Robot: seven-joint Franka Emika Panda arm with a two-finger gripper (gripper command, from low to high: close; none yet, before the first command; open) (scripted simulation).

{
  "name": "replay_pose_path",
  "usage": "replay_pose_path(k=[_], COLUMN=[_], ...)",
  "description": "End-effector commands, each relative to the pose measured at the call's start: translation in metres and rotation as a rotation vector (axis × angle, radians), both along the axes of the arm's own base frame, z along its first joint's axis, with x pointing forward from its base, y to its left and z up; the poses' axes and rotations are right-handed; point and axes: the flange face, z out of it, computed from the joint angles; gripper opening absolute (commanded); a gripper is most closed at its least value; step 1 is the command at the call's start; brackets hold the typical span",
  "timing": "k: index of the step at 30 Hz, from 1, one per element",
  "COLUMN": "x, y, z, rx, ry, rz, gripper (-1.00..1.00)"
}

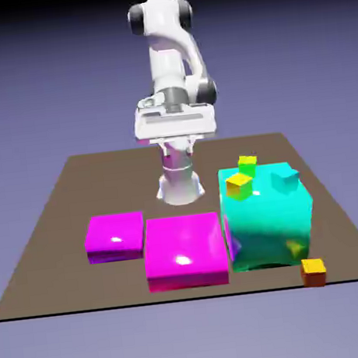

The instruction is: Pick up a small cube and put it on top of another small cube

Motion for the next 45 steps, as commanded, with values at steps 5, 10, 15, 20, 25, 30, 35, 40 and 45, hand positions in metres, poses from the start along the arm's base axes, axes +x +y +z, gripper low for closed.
replay_pose_path(k=[5, 10, 15, 20, 25, 30, 35, 40, 45], x=[0.052, 0.1, 0.14, 0.169, 0.182, 0.184, 0.18, 0.173, 0.174], y=[0.04, 0.091, 0.15, 0.214, 0.275, 0.331, 0.378, 0.405, 0.398], z=[-0.002, -0.017, -0.042, -0.08, -0.132, -0.185, -0.235, -0.277, -0.294], rx=[-0.097, -0.196, -0.277, -0.365, -0.467, -0.52, -0.522, -0.495, -0.479], ry=[0.069, 0.137, 0.196, 0.26, 0.337, 0.382, 0.388, 0.357, 0.294], rz=[0.175, 0.377, 0.59, 0.841, 1.163, 1.488, 1.806, 2.12, 2.438], gripper=[0.0, 0.0, 0.0, 0.0, 0.0, 0.0, 0.0, 0.0, 0.0])
